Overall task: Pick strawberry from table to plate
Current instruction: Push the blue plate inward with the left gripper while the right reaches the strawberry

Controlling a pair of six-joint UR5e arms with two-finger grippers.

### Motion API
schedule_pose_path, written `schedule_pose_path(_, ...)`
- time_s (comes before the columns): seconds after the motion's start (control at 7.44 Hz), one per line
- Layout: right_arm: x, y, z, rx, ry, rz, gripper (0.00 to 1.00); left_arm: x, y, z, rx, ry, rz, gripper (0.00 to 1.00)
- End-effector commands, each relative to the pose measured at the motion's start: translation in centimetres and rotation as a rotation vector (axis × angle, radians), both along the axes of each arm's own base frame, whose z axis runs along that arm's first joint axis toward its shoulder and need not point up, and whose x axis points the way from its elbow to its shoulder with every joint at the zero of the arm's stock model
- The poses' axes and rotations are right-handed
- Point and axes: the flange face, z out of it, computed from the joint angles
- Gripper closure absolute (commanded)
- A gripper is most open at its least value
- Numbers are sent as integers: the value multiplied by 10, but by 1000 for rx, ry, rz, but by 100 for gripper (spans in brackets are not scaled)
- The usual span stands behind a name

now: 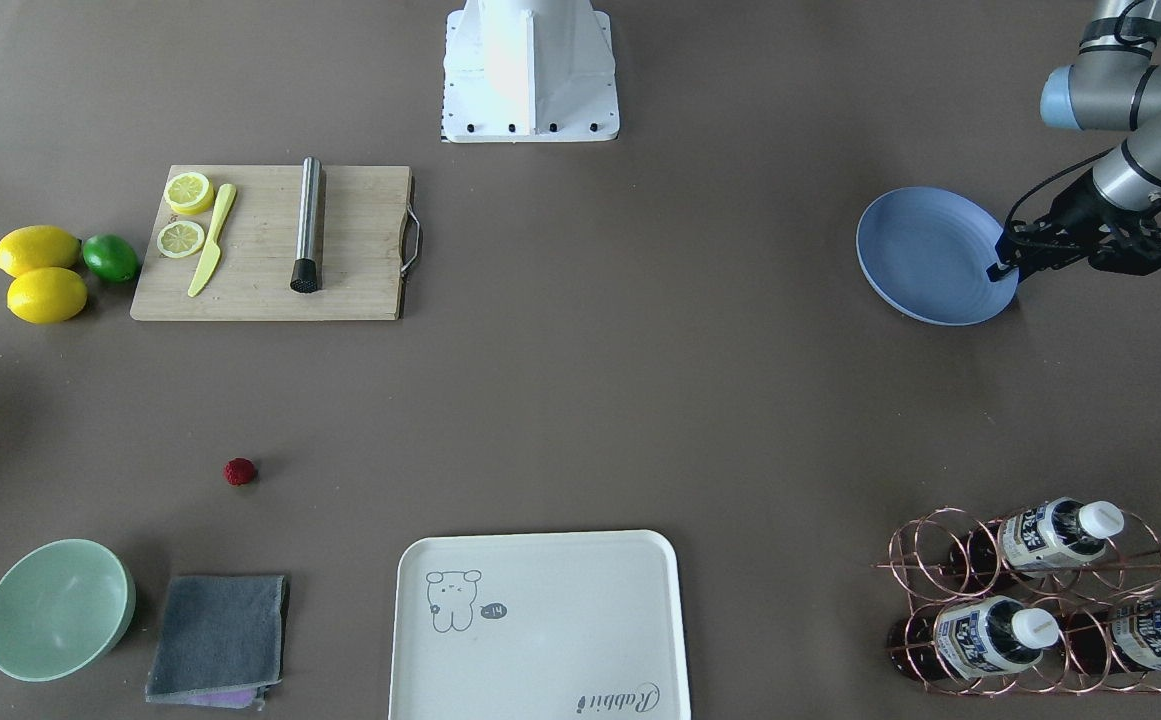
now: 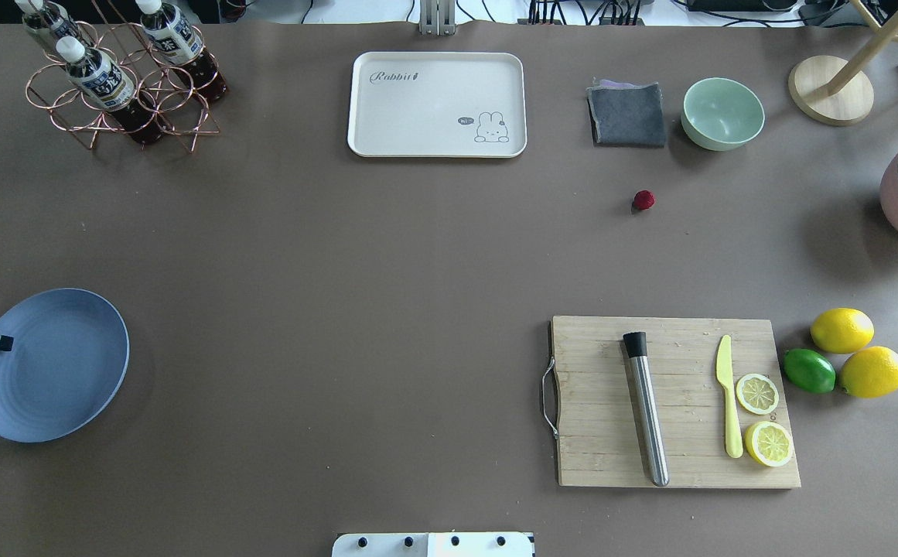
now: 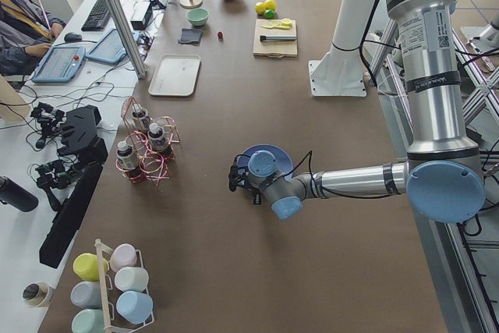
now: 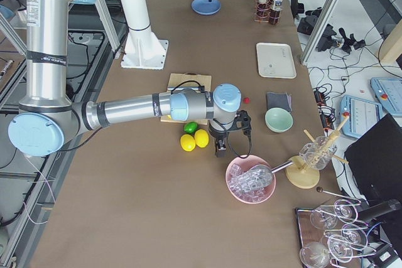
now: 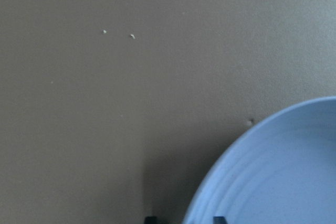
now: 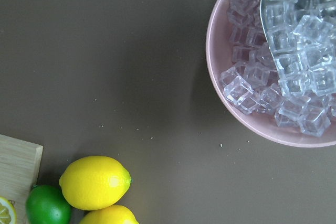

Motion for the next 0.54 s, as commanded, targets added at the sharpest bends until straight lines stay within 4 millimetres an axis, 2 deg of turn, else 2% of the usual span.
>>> schedule_pose_path(0.0,-9,-11,-12,-7,-2,15,0,1,0,-2,-3,4,4,100)
schedule_pose_path(0.13,-20,-24,-28,1,-8,20,0,3,-3,-9,-7,15,4,100)
schedule_pose_path(0.27,-40,-42,-54,-2,-15,35,1,19,-19,-32,-35,69,8,100)
schedule_pose_path(0.4,-64,-62,-86,11,-27,40,2,33,-39,-67,-87,140,-14,100)
